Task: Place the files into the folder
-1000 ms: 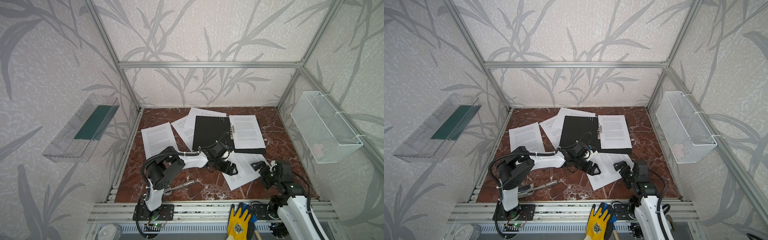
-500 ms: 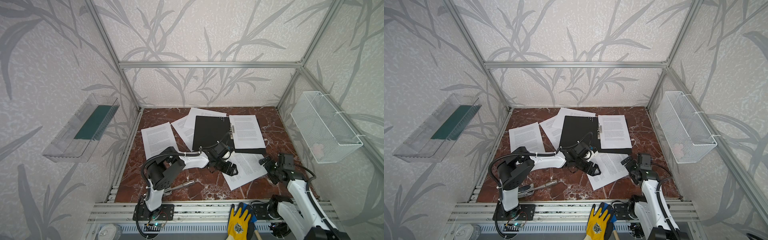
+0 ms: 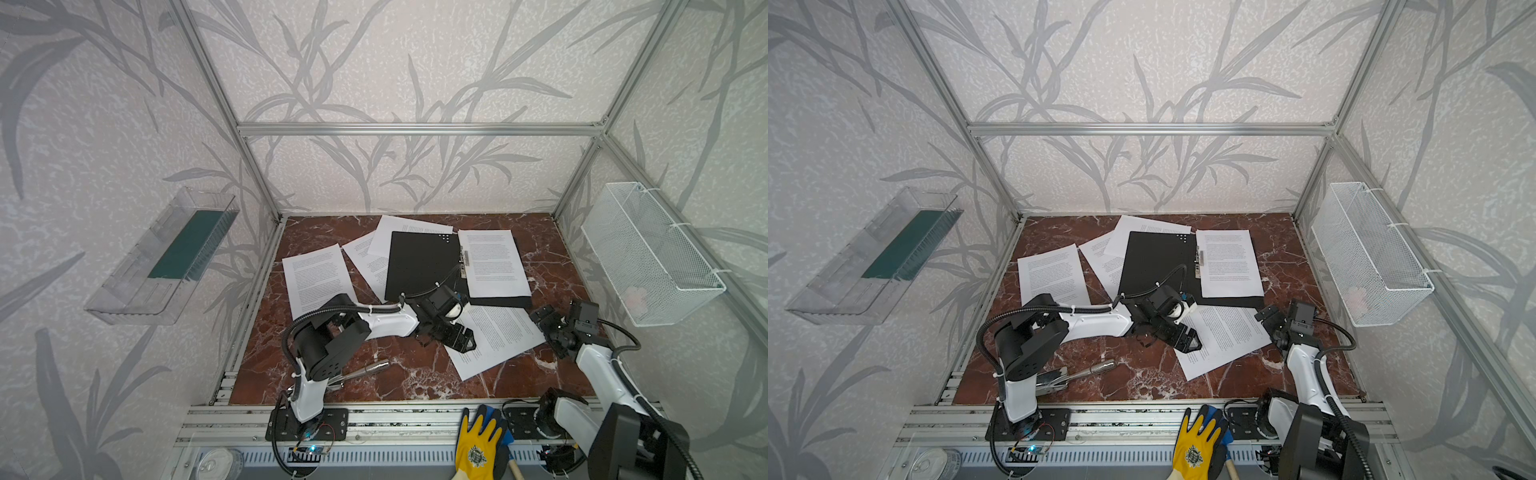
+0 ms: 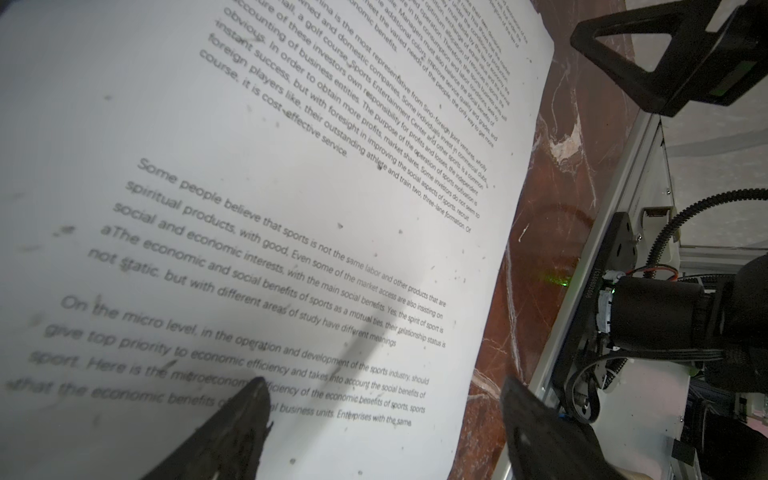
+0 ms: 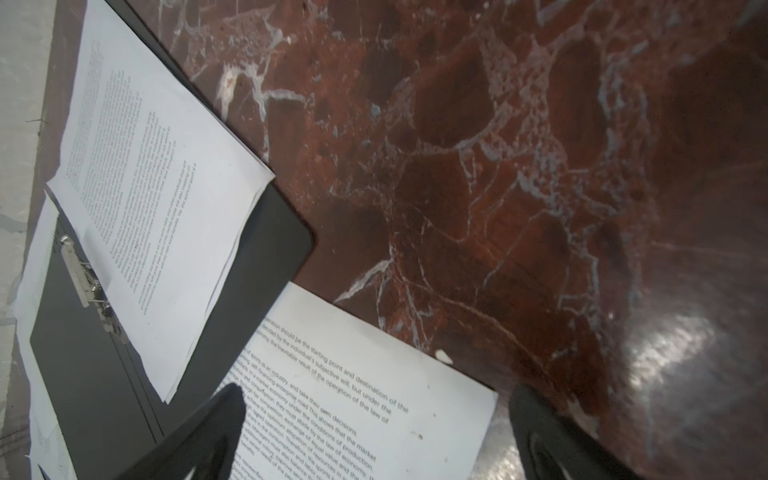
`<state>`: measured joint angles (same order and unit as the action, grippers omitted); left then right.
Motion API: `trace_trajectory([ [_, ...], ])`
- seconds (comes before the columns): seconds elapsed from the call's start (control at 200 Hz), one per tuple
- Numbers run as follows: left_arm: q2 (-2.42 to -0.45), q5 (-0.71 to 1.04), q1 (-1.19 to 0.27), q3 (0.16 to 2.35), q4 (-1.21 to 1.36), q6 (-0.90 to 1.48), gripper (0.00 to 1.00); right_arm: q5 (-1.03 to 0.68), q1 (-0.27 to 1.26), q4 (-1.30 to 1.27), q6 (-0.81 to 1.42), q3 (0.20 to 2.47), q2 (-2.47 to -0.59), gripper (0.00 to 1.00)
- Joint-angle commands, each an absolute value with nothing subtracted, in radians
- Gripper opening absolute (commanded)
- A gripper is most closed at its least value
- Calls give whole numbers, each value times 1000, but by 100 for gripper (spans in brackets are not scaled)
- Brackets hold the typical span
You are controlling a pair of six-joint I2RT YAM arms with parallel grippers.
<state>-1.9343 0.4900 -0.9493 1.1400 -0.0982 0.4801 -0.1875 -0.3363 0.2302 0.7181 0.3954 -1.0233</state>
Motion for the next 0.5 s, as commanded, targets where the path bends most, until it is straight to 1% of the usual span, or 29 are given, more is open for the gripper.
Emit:
trace_trajectory([
  [0.0,-2014,435,-954,1098,-294,476,88,-249,-343,152,675,401,-1081,99],
  [0.23,-2021,443,-957,1107,-299,468,87,-328,-343,212,656,447,-1206,99],
  [0.35,-2034,454,-959,1115,-298,466,87,-372,-343,217,664,433,-1211,99],
  [0.495,-2045,465,-965,1122,-294,466,87,-425,-338,205,681,396,-1173,99],
])
